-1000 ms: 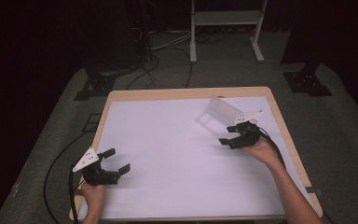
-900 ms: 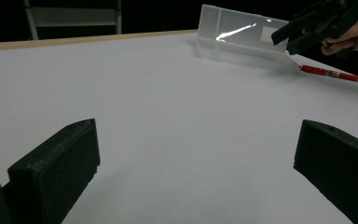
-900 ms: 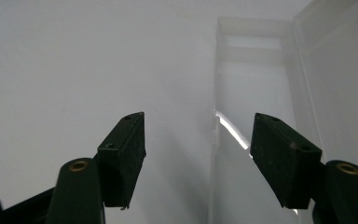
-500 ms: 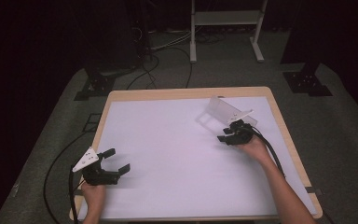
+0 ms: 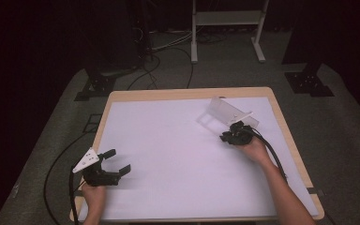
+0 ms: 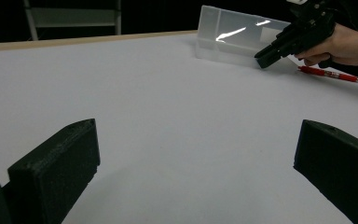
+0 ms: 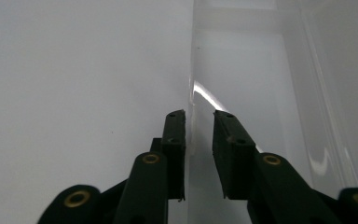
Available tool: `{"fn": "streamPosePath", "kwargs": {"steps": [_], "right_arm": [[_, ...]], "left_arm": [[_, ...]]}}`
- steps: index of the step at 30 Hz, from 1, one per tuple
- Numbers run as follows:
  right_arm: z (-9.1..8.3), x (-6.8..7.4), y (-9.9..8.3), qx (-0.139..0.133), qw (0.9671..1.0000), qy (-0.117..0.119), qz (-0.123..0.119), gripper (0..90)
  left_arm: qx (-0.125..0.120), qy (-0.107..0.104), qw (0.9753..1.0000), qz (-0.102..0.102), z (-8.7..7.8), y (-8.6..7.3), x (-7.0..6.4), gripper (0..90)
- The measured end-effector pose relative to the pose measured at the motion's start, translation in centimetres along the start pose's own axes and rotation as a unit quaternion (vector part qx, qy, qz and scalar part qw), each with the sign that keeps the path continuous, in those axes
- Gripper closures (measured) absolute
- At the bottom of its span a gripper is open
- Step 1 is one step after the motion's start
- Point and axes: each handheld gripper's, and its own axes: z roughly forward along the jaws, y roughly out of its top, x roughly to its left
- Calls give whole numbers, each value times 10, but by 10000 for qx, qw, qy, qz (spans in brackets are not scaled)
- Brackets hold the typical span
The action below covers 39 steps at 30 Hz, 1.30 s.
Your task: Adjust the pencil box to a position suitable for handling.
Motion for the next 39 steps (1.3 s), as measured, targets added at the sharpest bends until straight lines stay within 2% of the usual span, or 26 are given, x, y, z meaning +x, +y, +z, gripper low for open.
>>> {"fn": "streamPosePath", "kwargs": {"steps": [9, 15, 16, 21, 27, 33, 39], "right_arm": [[3, 1, 0, -7, 10000, 77, -3, 831], [2, 2, 0, 6, 10000, 66, 43, 844], [0, 1, 0, -38, 10000, -2, -30, 855], [-4, 1, 1, -100, 9999, -9, 20, 862], [-6, 2, 1, -196, 9998, -42, -78, 864], [-16, 9, 7, -383, 9989, -27, -255, 867], [-29, 14, 9, -541, 9980, 146, -300, 868]], "left_arm": [[2, -4, 10000, -5, 0, 0, 0, 0], [0, -2, 10000, -3, 0, 0, 0, 0], [1, -2, 10000, -3, 0, 0, 0, 0], [-9, -2, 10000, -15, 0, 0, 0, 0], [-21, -5, 10000, -20, 0, 0, 0, 0], [-22, -5, 10000, -27, 0, 0, 0, 0], [-34, -8, 10000, -36, 0, 0, 0, 0]]}}
